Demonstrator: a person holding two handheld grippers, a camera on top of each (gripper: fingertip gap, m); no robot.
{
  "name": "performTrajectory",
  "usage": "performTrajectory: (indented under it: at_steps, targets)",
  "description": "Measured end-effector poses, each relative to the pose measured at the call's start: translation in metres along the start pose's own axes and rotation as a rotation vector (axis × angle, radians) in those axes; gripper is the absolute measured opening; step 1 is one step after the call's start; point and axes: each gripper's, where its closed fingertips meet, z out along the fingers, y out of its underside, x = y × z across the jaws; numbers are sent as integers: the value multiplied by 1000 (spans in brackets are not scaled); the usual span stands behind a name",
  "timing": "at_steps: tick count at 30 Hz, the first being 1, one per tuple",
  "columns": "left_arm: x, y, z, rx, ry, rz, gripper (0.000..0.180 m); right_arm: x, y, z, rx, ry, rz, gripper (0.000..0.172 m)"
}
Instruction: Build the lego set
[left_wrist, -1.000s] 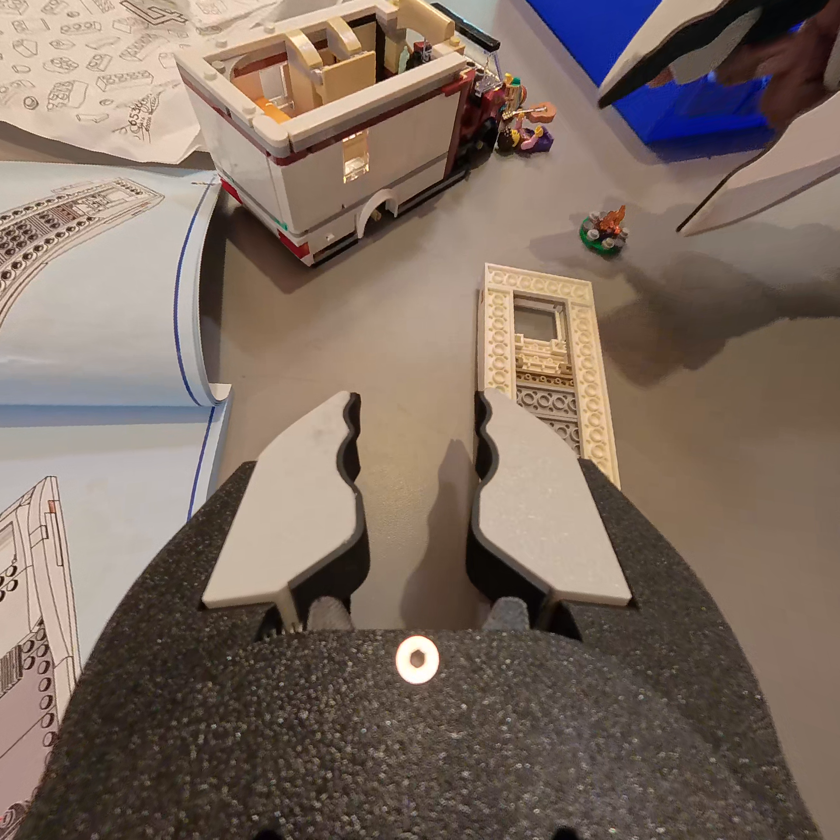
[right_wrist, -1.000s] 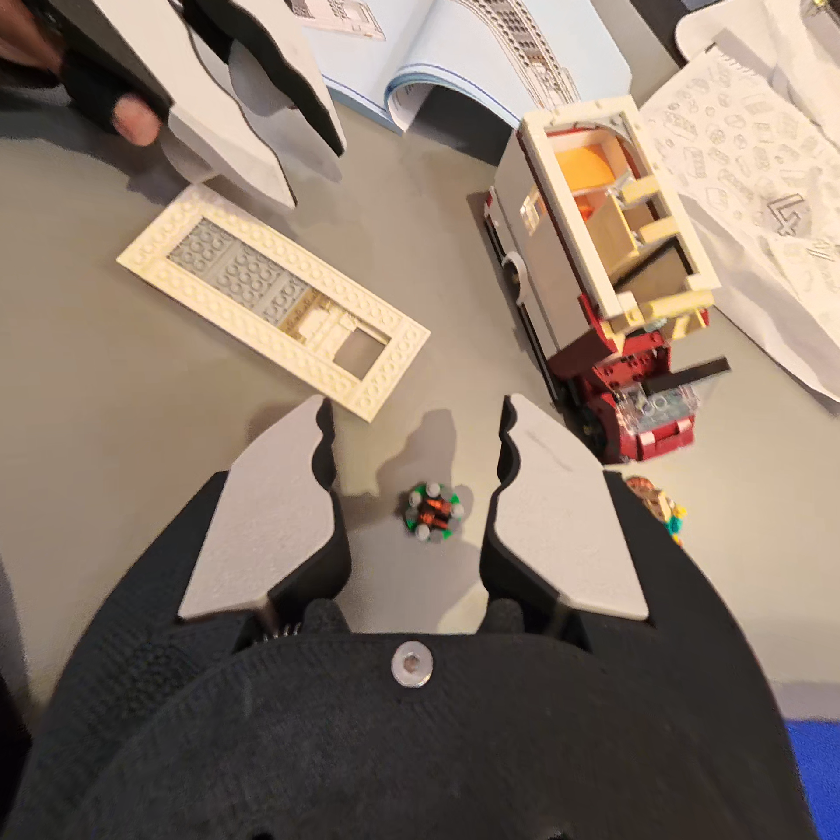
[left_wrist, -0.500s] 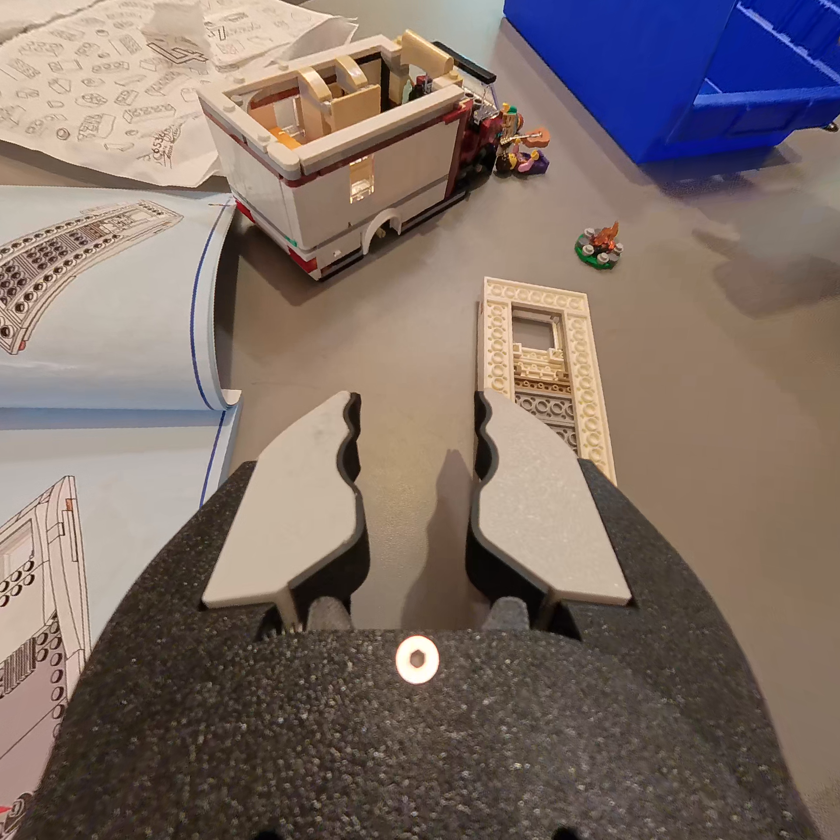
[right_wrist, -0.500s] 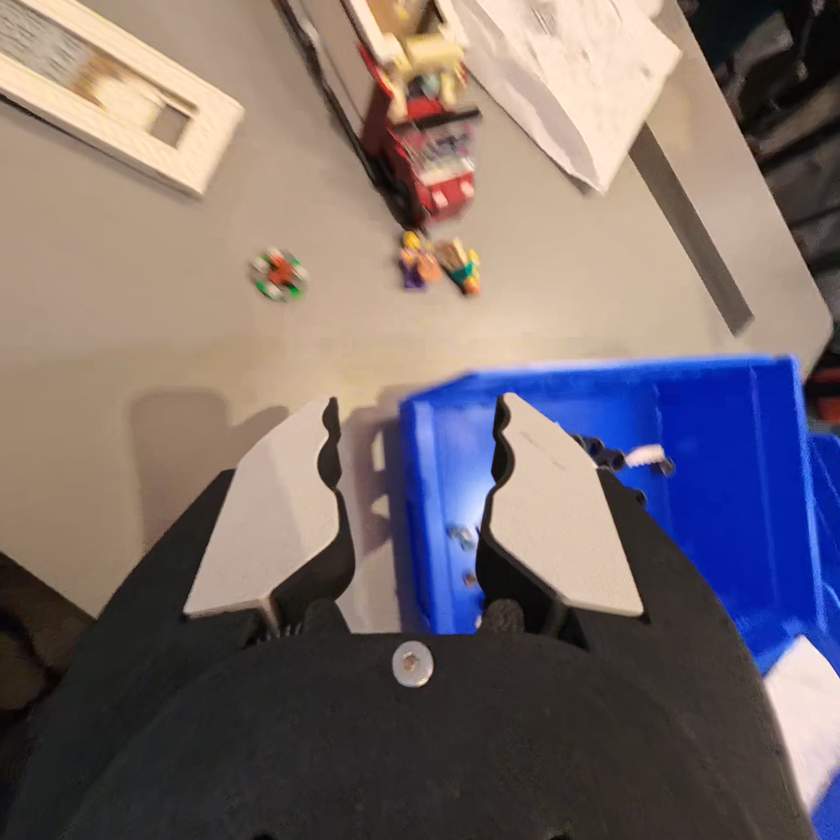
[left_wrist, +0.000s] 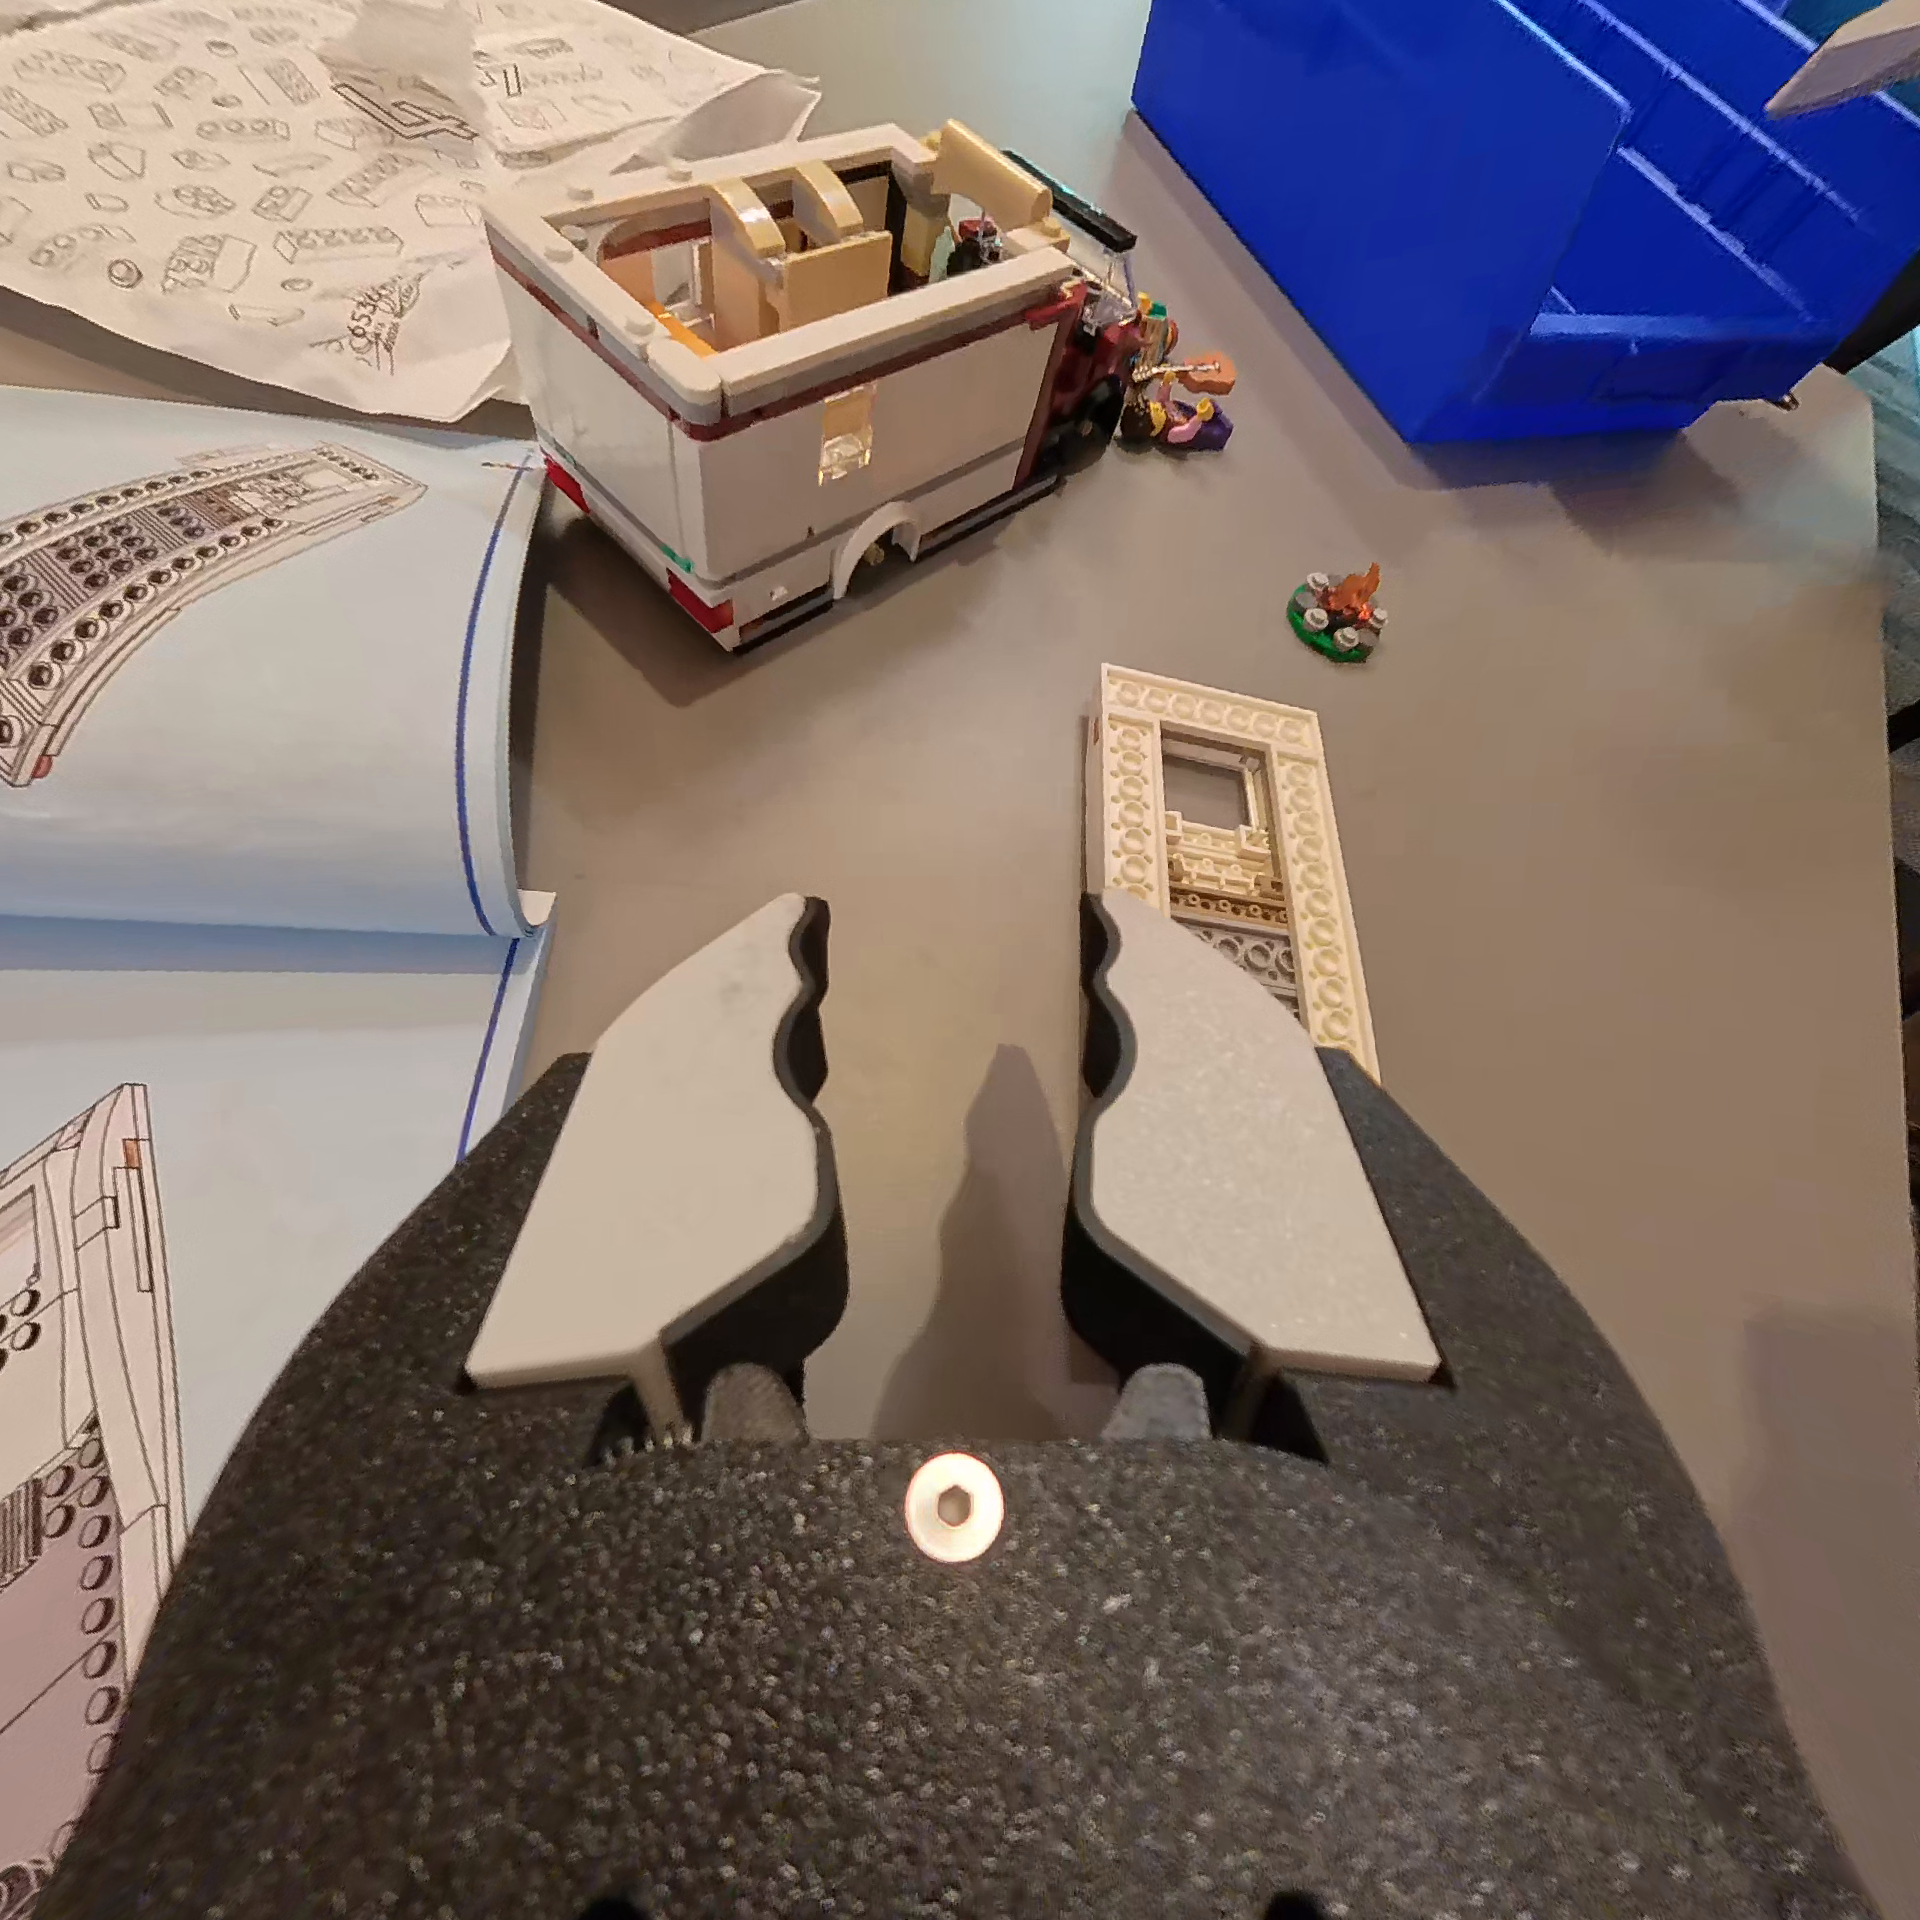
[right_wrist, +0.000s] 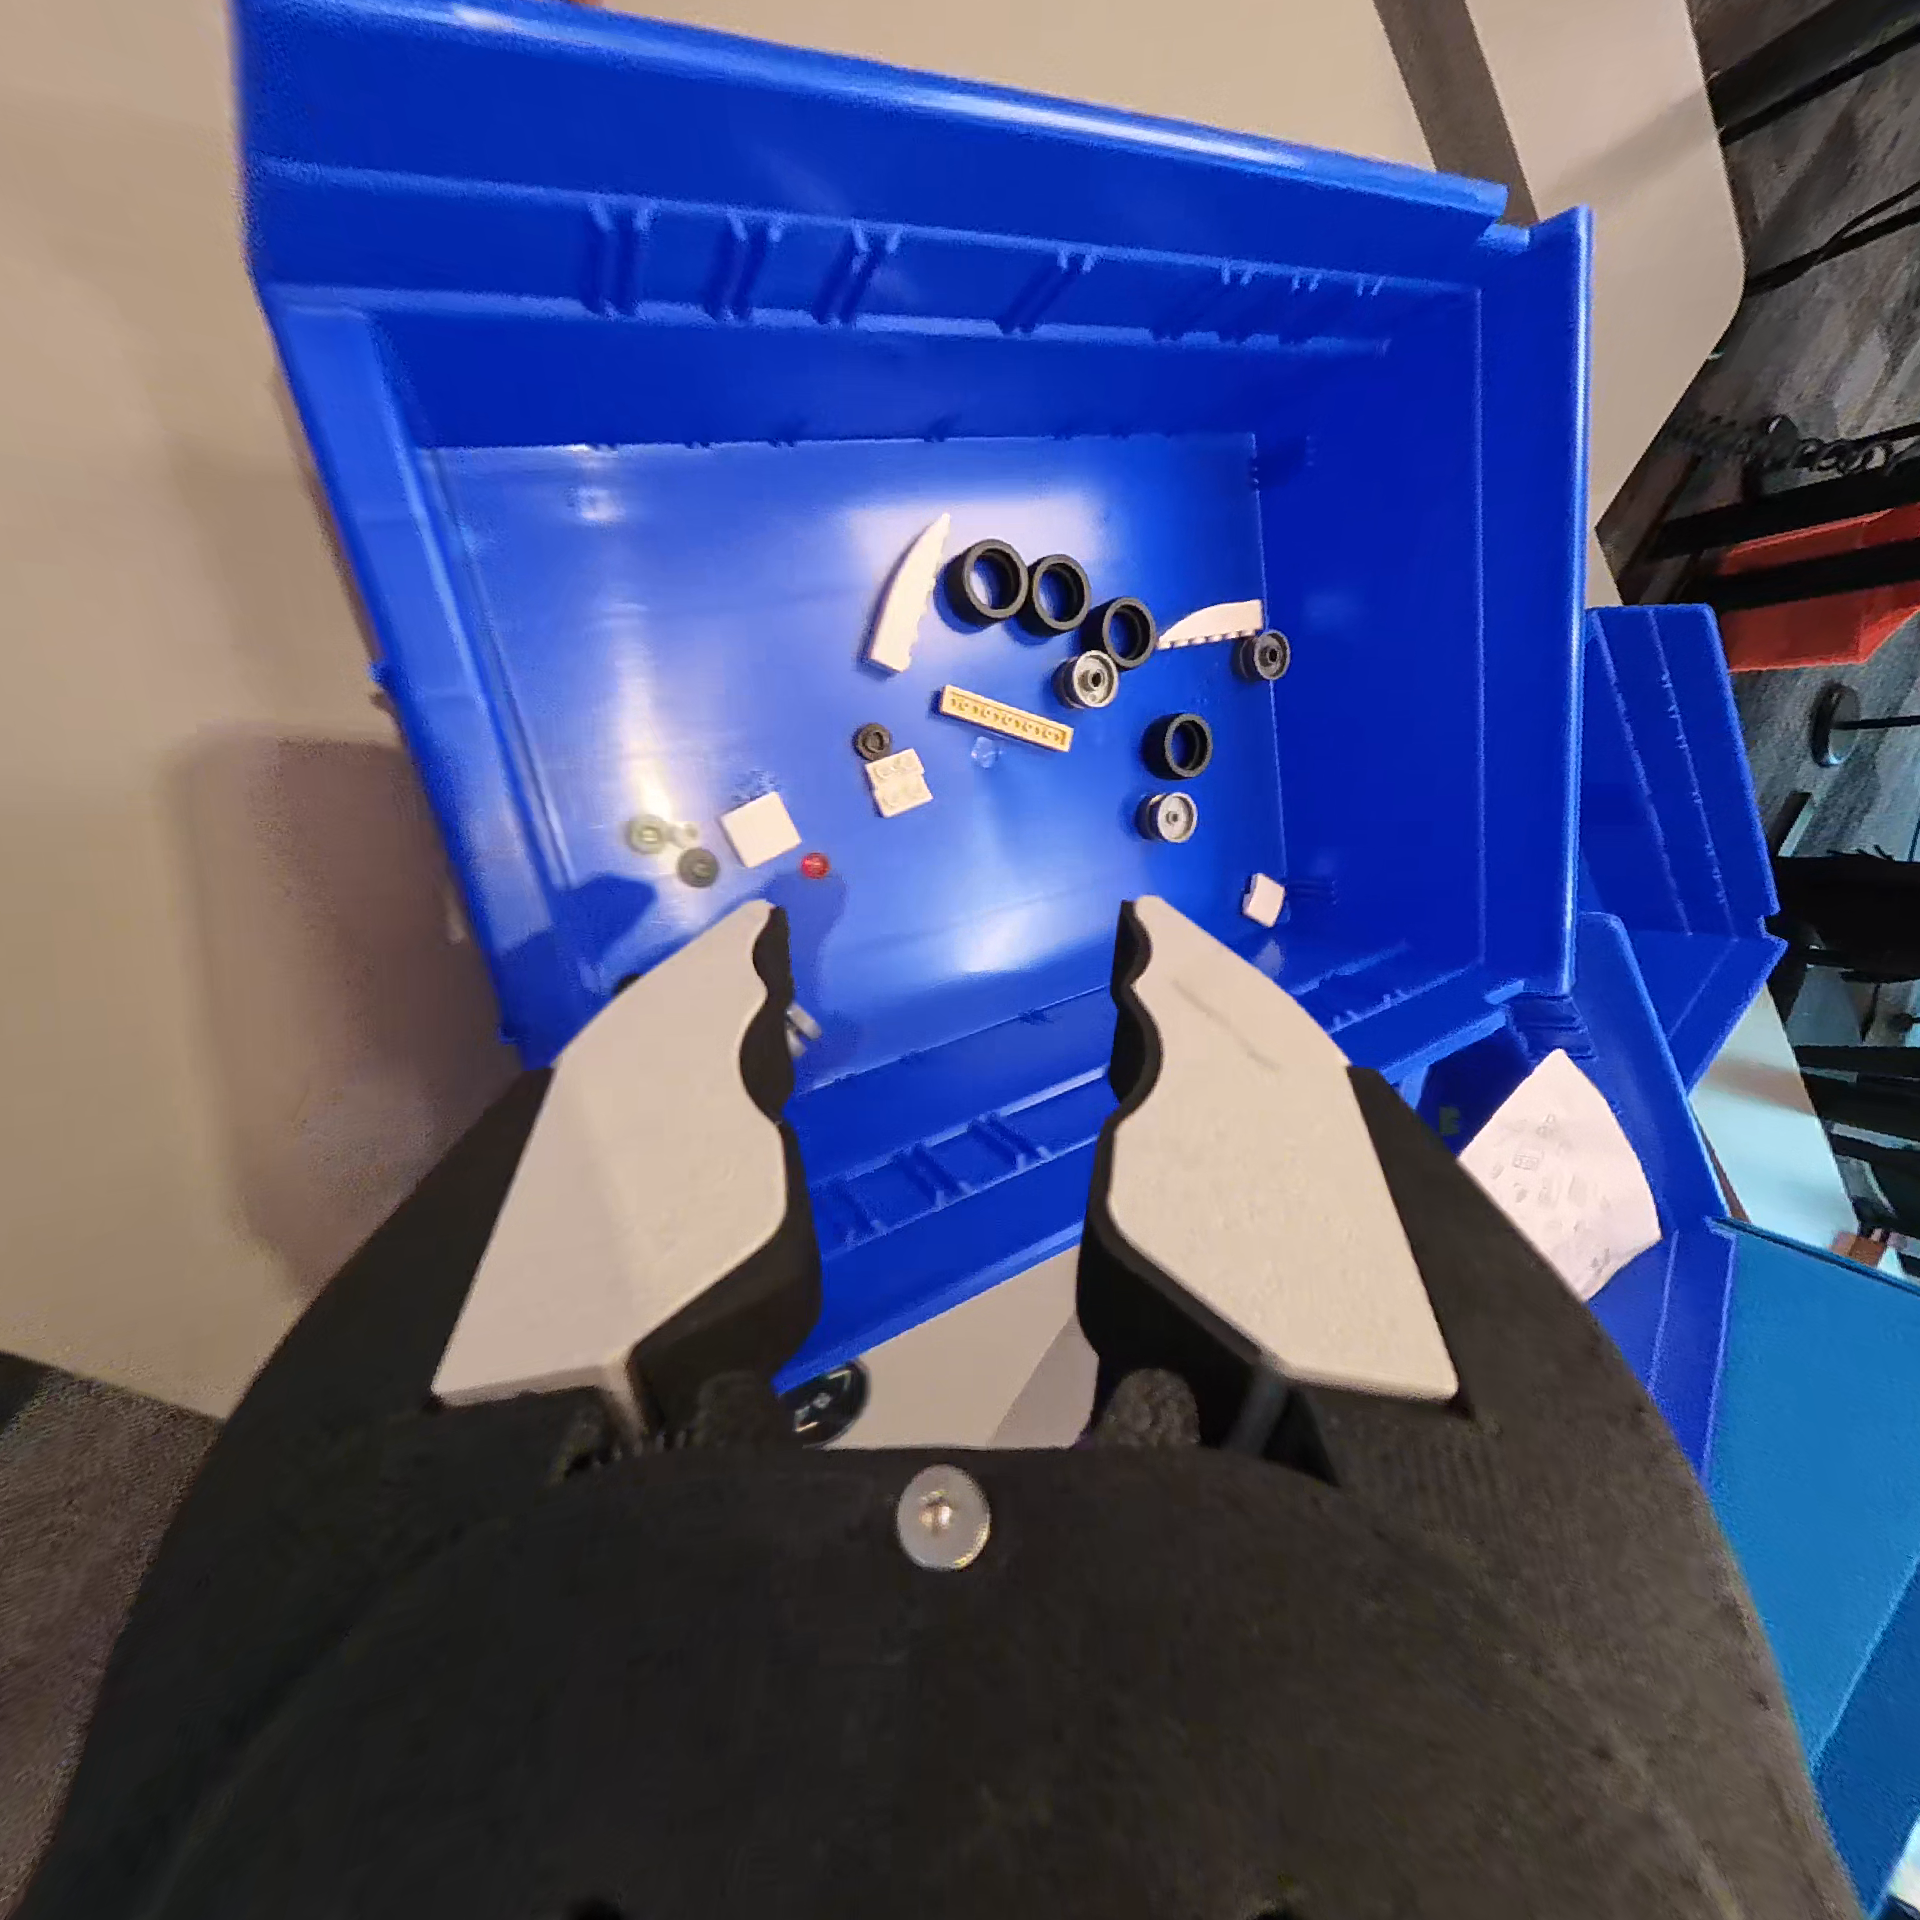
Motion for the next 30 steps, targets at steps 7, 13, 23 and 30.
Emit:
performTrajectory:
  at_steps: [7,13,23,30]
  targets:
    - [6,1,0,-1,35,18,45,26,6,19,-43,-2,-15,58]
    - [9,2,1,-16,54,34,45,30,7,29,-47,-30,-14,58]
    - [10,5,3,-39,58,37,44,7,-4,49,-50,-103,-39,53]
    - [11,7,5,-53,44,64,44,-19,-22,96,-129,-215,-39,44]
